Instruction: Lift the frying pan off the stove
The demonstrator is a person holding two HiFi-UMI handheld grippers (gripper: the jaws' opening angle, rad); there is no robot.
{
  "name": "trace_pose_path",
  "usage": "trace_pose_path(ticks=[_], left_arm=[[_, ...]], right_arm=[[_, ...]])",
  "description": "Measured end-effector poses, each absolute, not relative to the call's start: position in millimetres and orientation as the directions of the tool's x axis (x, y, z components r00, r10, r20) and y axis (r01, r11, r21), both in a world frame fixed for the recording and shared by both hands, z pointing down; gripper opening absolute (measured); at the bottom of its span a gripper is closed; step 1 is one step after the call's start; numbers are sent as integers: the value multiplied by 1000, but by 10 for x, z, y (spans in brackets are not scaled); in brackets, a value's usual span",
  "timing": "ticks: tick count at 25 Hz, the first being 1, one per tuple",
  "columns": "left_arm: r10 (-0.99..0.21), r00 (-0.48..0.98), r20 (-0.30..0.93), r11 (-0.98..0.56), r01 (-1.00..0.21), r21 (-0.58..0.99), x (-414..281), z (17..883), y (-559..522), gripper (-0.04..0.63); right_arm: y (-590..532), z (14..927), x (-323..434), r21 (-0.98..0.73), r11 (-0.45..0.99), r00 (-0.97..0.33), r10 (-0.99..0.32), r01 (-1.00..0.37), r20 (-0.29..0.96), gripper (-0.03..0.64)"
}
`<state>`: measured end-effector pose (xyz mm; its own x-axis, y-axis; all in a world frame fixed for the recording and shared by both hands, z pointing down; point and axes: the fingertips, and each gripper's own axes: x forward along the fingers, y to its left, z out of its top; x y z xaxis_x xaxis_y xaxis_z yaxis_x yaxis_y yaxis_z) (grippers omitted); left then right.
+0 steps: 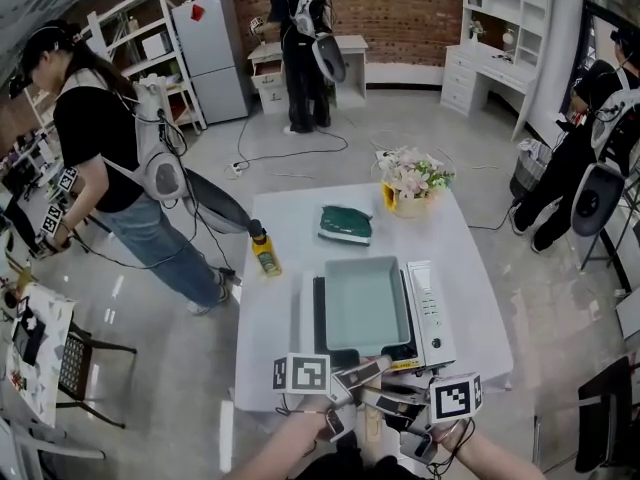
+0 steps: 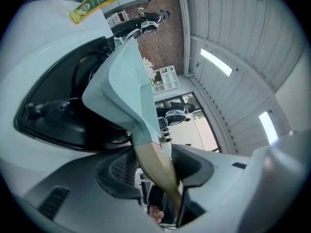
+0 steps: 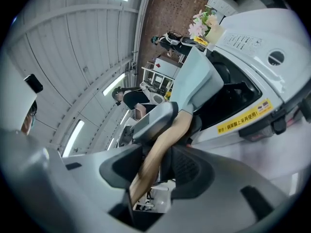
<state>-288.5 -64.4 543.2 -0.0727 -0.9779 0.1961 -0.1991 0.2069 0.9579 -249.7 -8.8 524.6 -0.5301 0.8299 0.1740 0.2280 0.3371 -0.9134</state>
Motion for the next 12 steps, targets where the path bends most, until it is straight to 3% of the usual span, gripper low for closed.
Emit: trace_pose_path(ticks=[12], left_arm=[[-976,-82,203,216,-229,949,-2842,5411,-683,198]], right_arm=[[-126,5243,-2443,-902,358,-547,818,243,177,181]])
